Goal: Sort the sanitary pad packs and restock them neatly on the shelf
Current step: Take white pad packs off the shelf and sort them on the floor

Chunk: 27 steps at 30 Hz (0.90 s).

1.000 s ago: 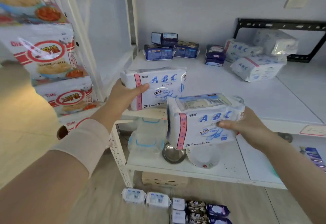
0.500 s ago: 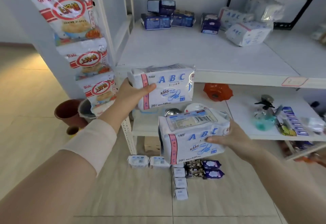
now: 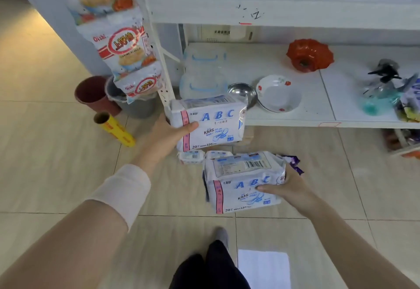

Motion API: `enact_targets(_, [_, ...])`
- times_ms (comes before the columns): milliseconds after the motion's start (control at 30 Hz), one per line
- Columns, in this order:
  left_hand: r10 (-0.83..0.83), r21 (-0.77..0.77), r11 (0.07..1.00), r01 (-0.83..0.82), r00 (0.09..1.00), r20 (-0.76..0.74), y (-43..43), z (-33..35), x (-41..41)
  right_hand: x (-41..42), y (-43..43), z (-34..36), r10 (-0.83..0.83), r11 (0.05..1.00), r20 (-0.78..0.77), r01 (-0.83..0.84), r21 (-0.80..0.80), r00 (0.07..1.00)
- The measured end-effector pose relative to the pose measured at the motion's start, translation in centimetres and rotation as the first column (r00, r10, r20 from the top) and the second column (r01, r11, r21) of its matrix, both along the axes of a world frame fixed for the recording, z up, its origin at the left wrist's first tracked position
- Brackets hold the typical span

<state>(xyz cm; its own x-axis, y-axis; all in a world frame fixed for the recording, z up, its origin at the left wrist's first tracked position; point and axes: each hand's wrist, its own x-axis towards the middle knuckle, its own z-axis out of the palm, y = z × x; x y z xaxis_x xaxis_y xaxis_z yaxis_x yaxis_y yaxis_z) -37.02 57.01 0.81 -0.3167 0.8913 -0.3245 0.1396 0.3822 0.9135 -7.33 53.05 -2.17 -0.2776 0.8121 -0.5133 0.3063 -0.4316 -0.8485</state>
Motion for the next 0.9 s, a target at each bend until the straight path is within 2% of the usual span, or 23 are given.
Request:
enact_targets(133, [0.006,-0.101,0.995,-0.005,1.0,0.009,0.1,-7.2,-0.8,0.0,0.6,-6.6,-0.013,0.998,0.038,0.016,-0.058,0.999])
enact_targets(367, [-0.069,-0.171,0.983,0.06,0.997,-0.044,0.6,-21.7,-4.4,-0.8,2.8,-20.1,-0.06,0.982,0.108,0.078,-0.171,0.992])
enact_targets(600, [-0.155,-0.177,0.975,0.136,0.983,-0.098,4.5,-40.3,-7.7,-2.6,5.2,-38.3,-0.116,0.982,0.146,0.136,-0.133,0.982])
enact_targets(767, [-0.1,-0.102,0.991,0.085,0.983,-0.151,4.7,-52.1,-10.8,-4.1,7.7,-50.1,-0.092,0.993,0.161,0.103,-0.063,0.983])
enact_targets(900, [-0.073,-0.028,0.997,0.07,0.99,-0.125,3.8,-58.8,-14.3,-4.8,9.5,-56.9,-0.096,0.995,0.137,0.09,0.045,0.986])
